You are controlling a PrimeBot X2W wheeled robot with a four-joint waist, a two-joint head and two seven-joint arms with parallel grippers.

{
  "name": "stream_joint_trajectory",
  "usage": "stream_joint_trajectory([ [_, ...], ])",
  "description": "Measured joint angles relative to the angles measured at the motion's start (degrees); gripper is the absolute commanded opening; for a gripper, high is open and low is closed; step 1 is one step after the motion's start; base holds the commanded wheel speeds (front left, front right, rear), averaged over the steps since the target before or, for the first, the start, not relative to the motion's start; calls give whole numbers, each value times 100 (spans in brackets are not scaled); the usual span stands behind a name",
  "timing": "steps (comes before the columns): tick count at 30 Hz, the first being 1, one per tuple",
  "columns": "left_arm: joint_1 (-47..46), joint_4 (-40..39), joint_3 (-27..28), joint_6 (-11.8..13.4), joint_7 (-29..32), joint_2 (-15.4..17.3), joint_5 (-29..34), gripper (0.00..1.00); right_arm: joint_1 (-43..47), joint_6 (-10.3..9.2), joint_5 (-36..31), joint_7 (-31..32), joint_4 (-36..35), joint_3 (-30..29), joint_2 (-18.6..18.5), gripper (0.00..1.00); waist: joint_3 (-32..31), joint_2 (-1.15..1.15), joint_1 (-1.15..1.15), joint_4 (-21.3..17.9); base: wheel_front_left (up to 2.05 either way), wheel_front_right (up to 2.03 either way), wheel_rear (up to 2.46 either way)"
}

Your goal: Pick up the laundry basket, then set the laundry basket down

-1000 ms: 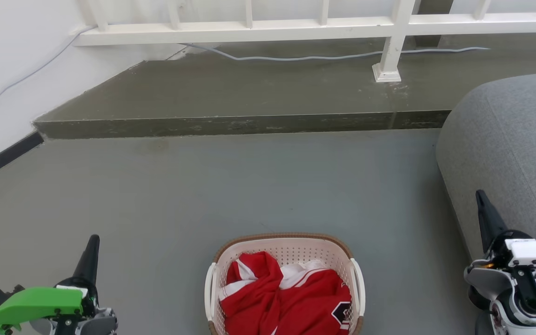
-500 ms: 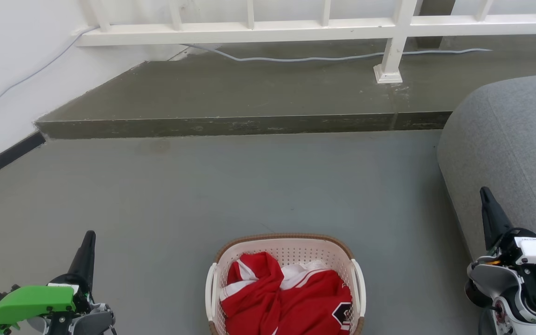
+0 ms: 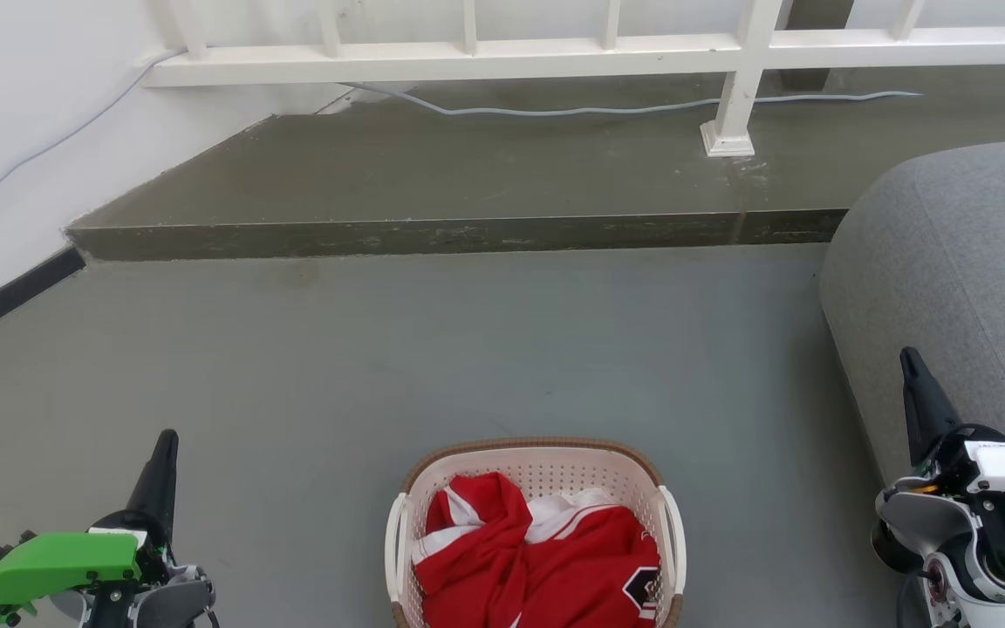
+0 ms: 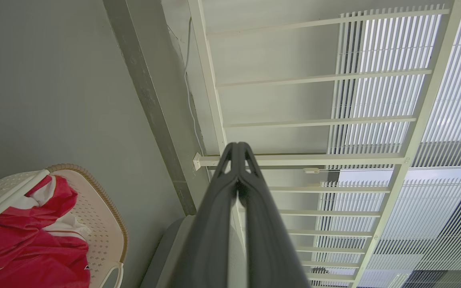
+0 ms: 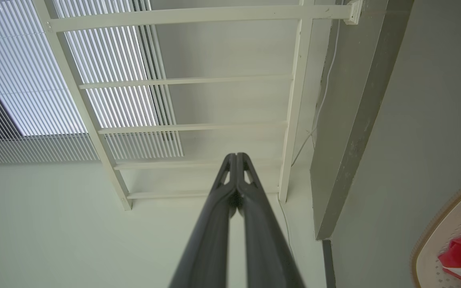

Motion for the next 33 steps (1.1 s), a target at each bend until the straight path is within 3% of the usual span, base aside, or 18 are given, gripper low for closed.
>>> stream_joint_trajectory([
  [33, -6, 88, 20, -8, 27, -26, 0, 0, -7, 1, -1, 1, 49, -14, 7, 0, -2, 0, 0, 0, 0, 0, 0],
])
